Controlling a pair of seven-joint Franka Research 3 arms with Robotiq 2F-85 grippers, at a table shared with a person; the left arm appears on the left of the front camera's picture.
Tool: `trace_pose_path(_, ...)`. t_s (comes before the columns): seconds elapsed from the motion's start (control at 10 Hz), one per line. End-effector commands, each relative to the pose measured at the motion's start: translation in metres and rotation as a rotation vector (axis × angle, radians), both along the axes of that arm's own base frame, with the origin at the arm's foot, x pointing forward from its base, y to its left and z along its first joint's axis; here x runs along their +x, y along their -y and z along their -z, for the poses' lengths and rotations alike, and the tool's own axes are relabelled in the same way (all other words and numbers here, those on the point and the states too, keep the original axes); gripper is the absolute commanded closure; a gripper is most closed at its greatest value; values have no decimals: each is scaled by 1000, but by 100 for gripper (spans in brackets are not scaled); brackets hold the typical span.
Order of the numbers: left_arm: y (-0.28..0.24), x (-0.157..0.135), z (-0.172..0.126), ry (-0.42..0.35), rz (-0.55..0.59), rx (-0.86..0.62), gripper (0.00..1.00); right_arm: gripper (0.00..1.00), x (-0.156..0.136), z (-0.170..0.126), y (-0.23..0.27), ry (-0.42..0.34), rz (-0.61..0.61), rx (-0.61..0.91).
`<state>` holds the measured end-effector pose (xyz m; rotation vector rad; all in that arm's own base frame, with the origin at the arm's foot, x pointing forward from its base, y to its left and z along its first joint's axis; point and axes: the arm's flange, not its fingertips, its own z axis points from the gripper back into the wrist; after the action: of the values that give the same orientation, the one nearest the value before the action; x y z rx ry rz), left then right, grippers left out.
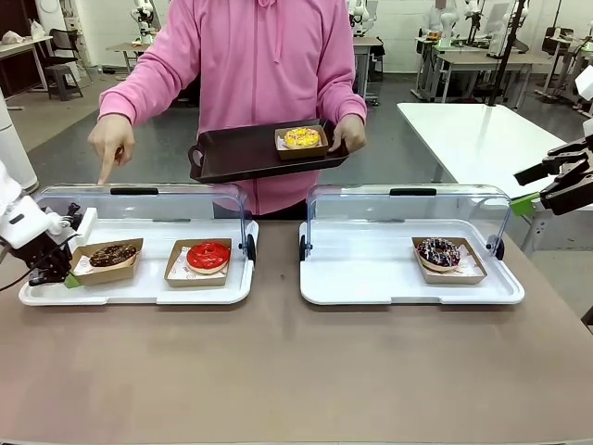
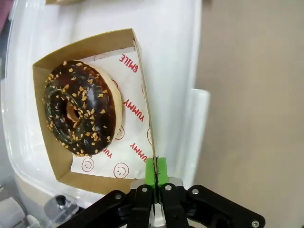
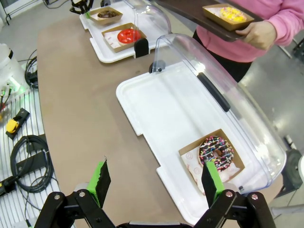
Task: Provide the desired donut to the person.
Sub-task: Pick up and lift the Paper togo box containing the Donut pointed at by the person.
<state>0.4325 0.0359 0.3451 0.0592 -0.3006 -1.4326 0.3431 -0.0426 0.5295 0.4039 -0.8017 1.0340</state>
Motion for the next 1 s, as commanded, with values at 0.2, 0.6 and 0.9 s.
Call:
trace_pose_path(0.2, -3, -104, -40, 11, 87, -34, 100, 0, 0, 2, -1, 1, -4, -7)
trace_pose_path(0.6, -16, -180, -112, -146, 88, -65, 100, 0, 0, 2, -1, 1, -4, -7)
trace_pose_path(0.9, -13, -214, -158, -15, 99, -19, 100, 0, 0, 2, -1, 1, -4, -7)
